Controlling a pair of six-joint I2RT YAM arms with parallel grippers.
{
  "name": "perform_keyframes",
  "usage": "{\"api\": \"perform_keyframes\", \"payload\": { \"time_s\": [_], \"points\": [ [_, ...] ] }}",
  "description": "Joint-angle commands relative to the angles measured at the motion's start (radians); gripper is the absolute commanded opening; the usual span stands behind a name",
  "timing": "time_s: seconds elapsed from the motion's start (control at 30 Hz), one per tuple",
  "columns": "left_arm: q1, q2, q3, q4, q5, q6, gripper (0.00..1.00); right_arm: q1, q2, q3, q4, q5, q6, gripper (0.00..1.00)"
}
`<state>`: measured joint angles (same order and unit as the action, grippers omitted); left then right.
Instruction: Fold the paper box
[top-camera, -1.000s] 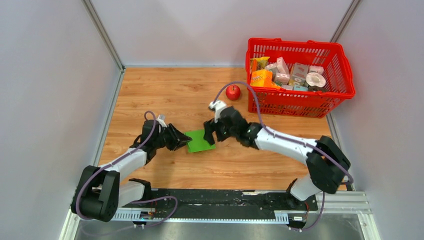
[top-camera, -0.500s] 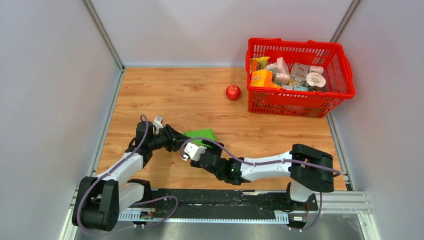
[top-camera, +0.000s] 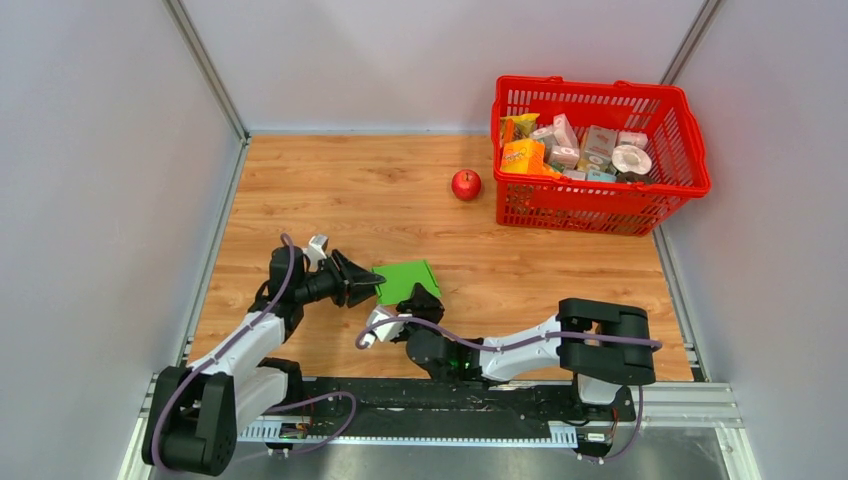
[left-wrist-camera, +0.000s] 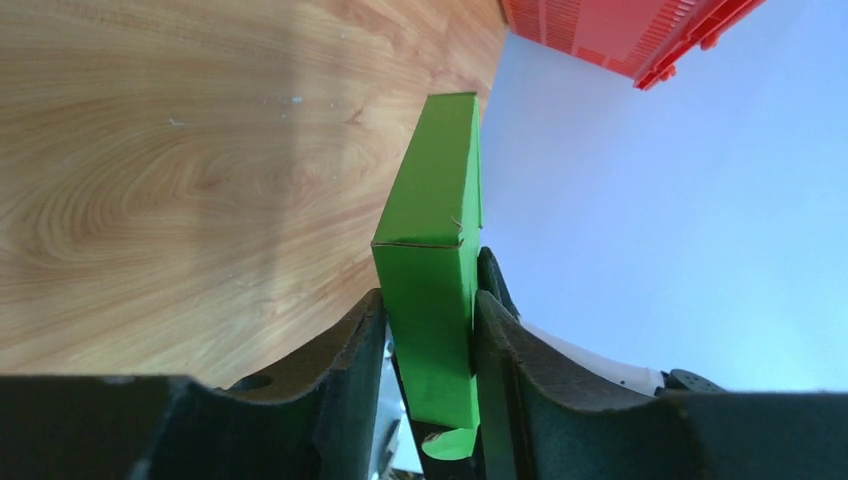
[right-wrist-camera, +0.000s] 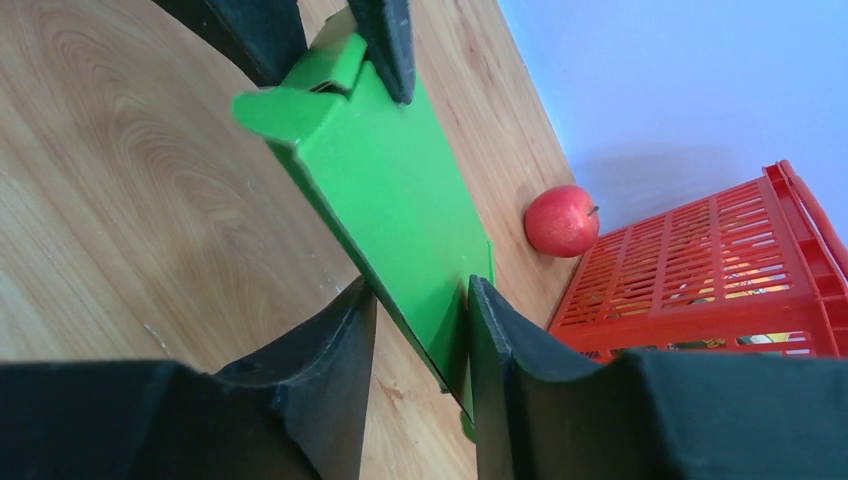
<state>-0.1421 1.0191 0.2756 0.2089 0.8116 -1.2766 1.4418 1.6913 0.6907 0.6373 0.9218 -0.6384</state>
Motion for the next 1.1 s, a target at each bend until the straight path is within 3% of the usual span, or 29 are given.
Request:
{"api": "perform_keyframes", "payload": {
  "time_s": [0.0, 0.1, 0.13, 0.2, 0.23, 0.33, 0.4, 0.53, 0.6, 0.7, 0.9, 1.07],
  "points": [
    [0.006, -0.072, 0.008, -0.072, -0.081, 0.107, 0.51, 0.002, -0.035, -0.006, 0.127, 0.072, 0.019, 0.34],
    [0.006, -0.128, 0.039, -0.182, -0.132, 0.218, 0.61, 0.0, -0.056, 0.007, 0.032, 0.051, 0.086, 0.28],
    [0.006, -0.158, 0.068, -0.23, -0.15, 0.253, 0.7, -0.001, -0.058, 0.026, -0.034, 0.055, 0.1, 0.25],
    [0.006, -0.198, 0.103, -0.385, -0.228, 0.369, 0.71, -0.003, -0.07, 0.056, -0.141, 0.051, 0.19, 0.23],
    [0.006, -0.244, 0.135, -0.437, -0.261, 0.41, 0.72, -0.017, -0.079, 0.091, -0.285, 0.034, 0.228, 0.23],
    [0.006, -0.356, 0.178, -0.606, -0.394, 0.525, 0.73, -0.07, -0.116, 0.168, -0.616, -0.148, 0.442, 0.24],
    [0.004, -0.408, 0.185, -0.683, -0.478, 0.581, 0.73, -0.112, -0.134, 0.202, -0.756, -0.349, 0.552, 0.23],
    [0.004, -0.475, 0.156, -0.659, -0.479, 0.638, 0.59, -0.239, -0.137, 0.256, -0.936, -0.599, 0.632, 0.22],
    [0.003, -0.464, 0.133, -0.609, -0.405, 0.648, 0.55, -0.299, -0.114, 0.317, -0.987, -0.823, 0.632, 0.23],
    [-0.04, -0.419, 0.146, -0.557, -0.374, 0.683, 0.5, -0.374, -0.07, 0.395, -1.051, -0.956, 0.649, 0.23],
    [-0.195, -0.318, 0.237, -0.556, -0.488, 0.75, 0.51, -0.455, 0.027, 0.524, -1.134, -1.048, 0.605, 0.24],
    [-0.202, -0.306, 0.275, -0.508, -0.534, 0.76, 0.53, -0.488, 0.053, 0.601, -1.24, -1.169, 0.589, 0.25]
  ]
}}
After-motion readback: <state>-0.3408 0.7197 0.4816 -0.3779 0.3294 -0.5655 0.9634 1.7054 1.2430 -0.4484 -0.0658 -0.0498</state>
